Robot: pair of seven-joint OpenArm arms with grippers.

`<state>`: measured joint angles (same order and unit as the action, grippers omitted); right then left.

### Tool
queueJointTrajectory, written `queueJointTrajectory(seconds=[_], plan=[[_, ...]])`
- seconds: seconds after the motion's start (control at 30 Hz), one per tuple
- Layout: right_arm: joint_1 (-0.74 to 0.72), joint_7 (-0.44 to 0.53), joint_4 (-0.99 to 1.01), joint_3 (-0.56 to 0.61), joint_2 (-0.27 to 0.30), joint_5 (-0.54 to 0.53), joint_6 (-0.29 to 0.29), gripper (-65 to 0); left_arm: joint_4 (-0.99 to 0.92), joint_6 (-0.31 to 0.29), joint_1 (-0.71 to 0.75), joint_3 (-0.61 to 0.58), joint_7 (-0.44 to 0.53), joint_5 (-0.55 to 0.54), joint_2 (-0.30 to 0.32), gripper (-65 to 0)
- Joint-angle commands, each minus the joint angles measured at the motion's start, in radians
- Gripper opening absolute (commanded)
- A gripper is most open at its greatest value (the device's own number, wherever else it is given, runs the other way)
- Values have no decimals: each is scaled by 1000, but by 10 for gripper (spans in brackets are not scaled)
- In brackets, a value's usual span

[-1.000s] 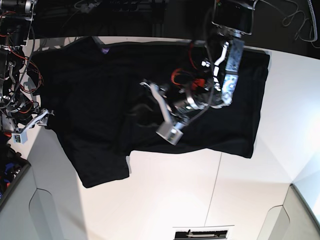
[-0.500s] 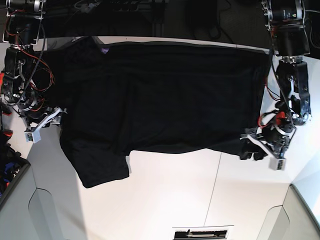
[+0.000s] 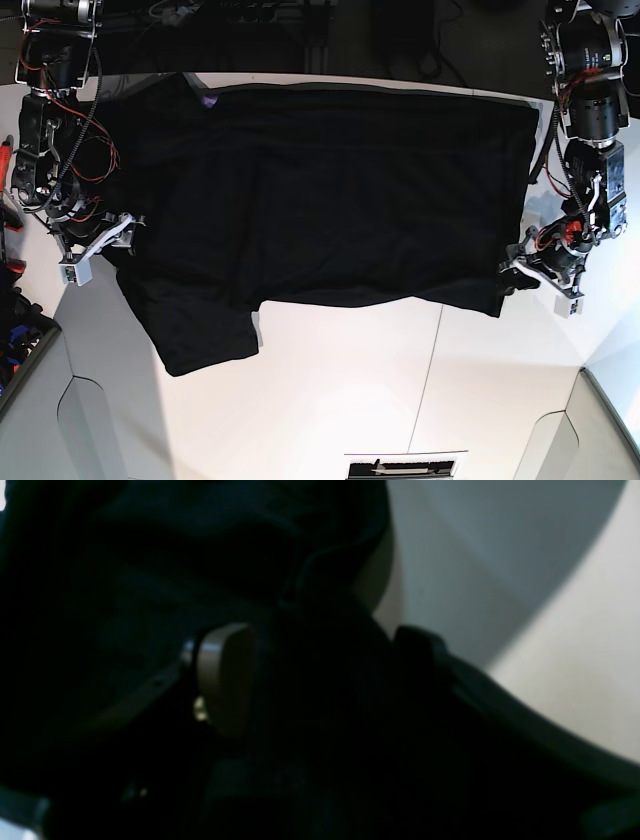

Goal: Layout the t-shirt on the table in an organized manner, then fold the t-shirt properly
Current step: 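Move the left gripper to the opposite shirt corner and grasp it, then lift the shirt edge with both grippers and pull it taut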

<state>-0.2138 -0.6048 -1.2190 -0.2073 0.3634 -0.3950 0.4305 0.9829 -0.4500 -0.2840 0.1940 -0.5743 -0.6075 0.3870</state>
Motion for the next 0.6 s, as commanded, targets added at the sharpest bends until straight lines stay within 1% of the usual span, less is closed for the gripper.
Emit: queueJointTrajectory(seconds=[0.0, 0.17, 0.33, 0.57], plan=[[-21, 21, -15, -6, 16, -1, 5, -221, 11, -11, -24, 2, 3, -7, 5, -271], [-27, 26, -15, -6, 18, -2, 4, -221, 11, -13, -24, 2, 2, -23, -16, -271], [-57, 34, -15, -8, 19, -2, 3, -221, 11, -56, -40, 2, -7, -62, -20, -271], [-117, 34, -15, -8, 19, 16, 0, -219, 11, -56, -48, 2, -10, -62, -28, -271]])
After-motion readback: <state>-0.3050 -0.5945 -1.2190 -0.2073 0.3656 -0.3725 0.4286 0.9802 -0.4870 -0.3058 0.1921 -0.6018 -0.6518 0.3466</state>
